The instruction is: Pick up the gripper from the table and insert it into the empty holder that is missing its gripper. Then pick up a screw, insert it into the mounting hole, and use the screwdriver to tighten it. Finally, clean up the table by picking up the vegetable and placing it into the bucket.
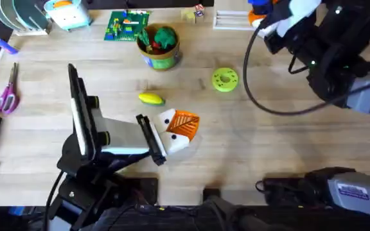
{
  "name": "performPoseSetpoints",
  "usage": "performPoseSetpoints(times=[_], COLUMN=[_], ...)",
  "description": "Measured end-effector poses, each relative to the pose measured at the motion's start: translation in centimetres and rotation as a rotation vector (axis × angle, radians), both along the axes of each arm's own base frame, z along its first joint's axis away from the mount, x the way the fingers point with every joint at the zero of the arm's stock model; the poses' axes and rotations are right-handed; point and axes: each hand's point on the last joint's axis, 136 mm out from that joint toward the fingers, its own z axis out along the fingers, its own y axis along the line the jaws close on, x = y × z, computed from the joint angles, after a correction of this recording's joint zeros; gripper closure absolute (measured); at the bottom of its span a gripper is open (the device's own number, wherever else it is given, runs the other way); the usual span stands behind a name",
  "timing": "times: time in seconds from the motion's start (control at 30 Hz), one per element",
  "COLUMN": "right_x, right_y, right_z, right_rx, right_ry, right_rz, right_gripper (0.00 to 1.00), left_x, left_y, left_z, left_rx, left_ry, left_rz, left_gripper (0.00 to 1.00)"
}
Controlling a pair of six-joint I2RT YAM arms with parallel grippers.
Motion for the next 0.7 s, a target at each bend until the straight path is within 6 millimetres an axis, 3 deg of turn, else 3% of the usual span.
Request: performPoseSetpoints(times=[0.1, 0.2, 0.37, 0.57, 0.6, 0.63, 0.7], right_x=[2.7, 4.4, 6.1, 6.6, 6.4, 6.3, 5.7], right_y=[-4.2, -6.7, -7.4, -7.6, -7.6, -7.6, -7.6], right_z=[-3.7, -6.8, -11.8, -14.3, -14.5, -14.9, -15.8], right_rx=[-0.101, -0.200, -0.358, -0.450, -0.456, -0.459, -0.464], right_ry=[0.069, 0.123, 0.220, 0.271, 0.283, 0.300, 0.342], right_rz=[-0.099, -0.139, -0.110, -0.084, -0.081, -0.077, -0.068], right_gripper=[0.980, 0.980, 0.981, 0.977, 0.947, 0.841, 0.541], left_x=[0.0, 0.0, 0.0, 0.0, 0.0, 0.0, 0.0], left_y=[0.0, 0.0, 0.0, 0.0, 0.0, 0.0, 0.0], left_z=[0.0, 0.0, 0.0, 0.0, 0.0, 0.0, 0.0], left_rx=[0.000, 0.000, 0.000, 0.000, 0.000, 0.000, 0.000], left_ry=[0.000, 0.000, 0.000, 0.000, 0.000, 0.000, 0.000], left_rz=[0.000, 0.000, 0.000, 0.000, 0.000, 0.000, 0.000], left_gripper=[0.995, 0.995, 0.995, 0.995, 0.995, 0.995, 0.995])
